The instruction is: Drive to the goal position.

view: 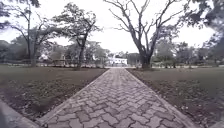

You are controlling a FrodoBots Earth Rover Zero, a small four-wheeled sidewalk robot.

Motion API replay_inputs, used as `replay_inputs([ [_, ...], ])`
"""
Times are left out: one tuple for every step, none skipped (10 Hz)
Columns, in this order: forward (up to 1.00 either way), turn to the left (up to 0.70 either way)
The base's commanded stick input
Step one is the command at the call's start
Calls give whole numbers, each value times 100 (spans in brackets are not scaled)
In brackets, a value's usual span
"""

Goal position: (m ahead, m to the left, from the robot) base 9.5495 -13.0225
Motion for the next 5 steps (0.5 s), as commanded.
replay_inputs([
  [0, 0],
  [0, 0],
  [0, 0],
  [0, 0],
  [4, 0],
])
